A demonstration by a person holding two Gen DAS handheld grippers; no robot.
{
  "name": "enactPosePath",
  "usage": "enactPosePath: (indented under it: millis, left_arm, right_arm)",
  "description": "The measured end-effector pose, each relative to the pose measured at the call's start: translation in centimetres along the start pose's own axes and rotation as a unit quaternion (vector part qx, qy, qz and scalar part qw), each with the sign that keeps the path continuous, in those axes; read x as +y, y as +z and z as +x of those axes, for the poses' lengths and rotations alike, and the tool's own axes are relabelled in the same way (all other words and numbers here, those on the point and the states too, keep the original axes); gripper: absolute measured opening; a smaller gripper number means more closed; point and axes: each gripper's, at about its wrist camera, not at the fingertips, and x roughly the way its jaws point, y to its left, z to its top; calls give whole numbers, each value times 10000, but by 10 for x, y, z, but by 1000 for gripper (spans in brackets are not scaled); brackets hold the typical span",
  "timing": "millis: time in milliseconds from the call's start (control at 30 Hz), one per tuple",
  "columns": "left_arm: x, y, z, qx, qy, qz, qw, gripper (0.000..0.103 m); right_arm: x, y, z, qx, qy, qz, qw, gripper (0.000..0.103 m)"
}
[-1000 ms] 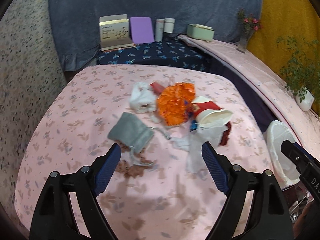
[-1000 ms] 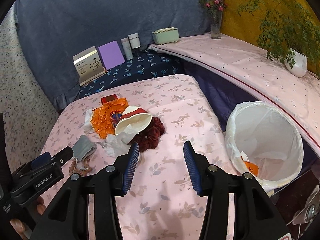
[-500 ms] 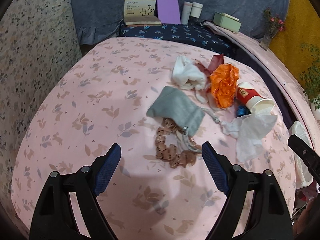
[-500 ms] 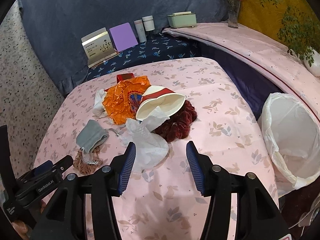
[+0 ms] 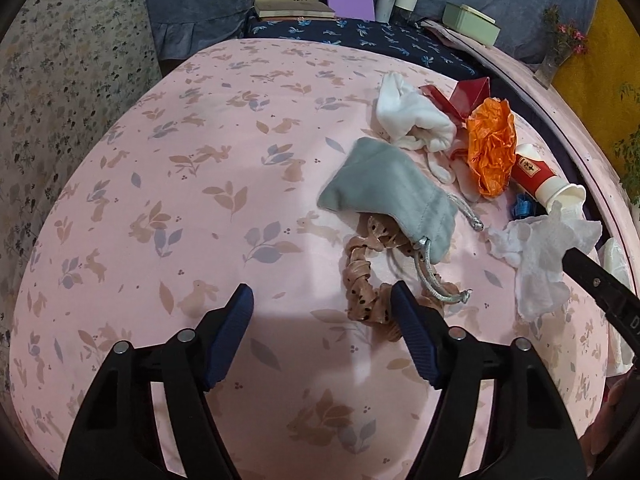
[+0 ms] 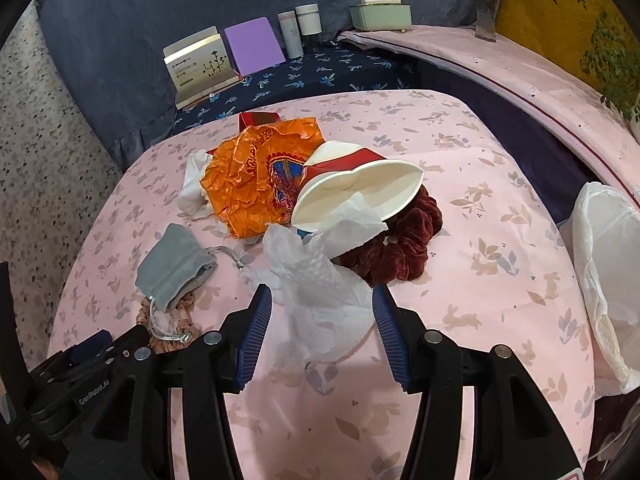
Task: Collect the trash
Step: 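Grasp the white tissue with the right gripper while the left gripper grasps the brown scrunchie, then carry the tissue and scrunchie over the bin and release both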
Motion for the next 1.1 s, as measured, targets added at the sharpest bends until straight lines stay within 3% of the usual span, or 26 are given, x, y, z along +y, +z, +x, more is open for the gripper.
enactPosePath:
  millis: [167,267,333,367,433,533,1100]
  left_arm:
    - [-7,3,6,12,18,154,9999,50]
    - [-12,6,6,66,-172,237,9996,28]
    - [-15,6,6,87,-255,293,9992,16]
    - [-17,5,5,78,-268,318,9991,15]
    - [-19,4,3,49,-276,333,9991,13]
    - [-22,3,-5,-9,-324,341,9989,12]
    - [-87,-10,-81,-584,-782,880,9913,9]
  right_arm:
    - [3,0,15,104,-51,-26,9999,52]
    - [4,-2,23,183,-74,-58,9998,51]
    - [4,-3,25,210,-104,-83,9997,40]
    - [4,-4,26,230,-111,-100,9996,36]
    - [4,-5,26,265,-95,-123,9995,16]
    - [3,-5,20,217,-15,-131,9997,8]
    - [-31,1,-80,-732,251,132,9969,5]
